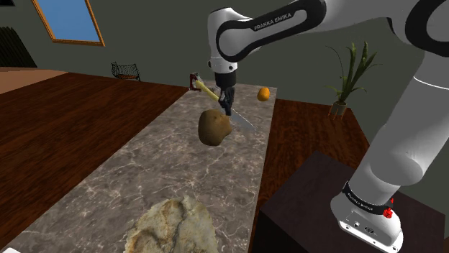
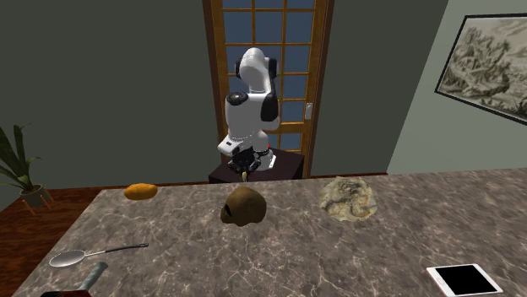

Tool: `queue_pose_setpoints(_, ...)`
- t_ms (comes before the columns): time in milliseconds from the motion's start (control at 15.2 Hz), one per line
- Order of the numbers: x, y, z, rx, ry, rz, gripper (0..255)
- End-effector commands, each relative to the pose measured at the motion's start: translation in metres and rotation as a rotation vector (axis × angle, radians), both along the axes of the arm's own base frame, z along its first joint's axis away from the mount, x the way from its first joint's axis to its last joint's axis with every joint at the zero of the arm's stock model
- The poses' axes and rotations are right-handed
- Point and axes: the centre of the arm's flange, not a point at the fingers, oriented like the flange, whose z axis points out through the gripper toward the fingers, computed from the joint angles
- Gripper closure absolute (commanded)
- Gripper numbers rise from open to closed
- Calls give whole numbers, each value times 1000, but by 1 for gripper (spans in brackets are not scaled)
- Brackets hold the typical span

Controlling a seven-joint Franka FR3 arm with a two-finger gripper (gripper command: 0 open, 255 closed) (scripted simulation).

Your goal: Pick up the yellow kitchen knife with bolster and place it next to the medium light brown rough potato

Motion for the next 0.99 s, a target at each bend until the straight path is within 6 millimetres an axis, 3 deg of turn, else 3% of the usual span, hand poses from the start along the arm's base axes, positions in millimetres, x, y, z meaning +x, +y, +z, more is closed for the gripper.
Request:
queue_pose_setpoints(0, 10, -24, -1, 0, 0, 1, 255)
queue_pose_setpoints(924, 84, -193, -1, 0, 0, 1, 255)
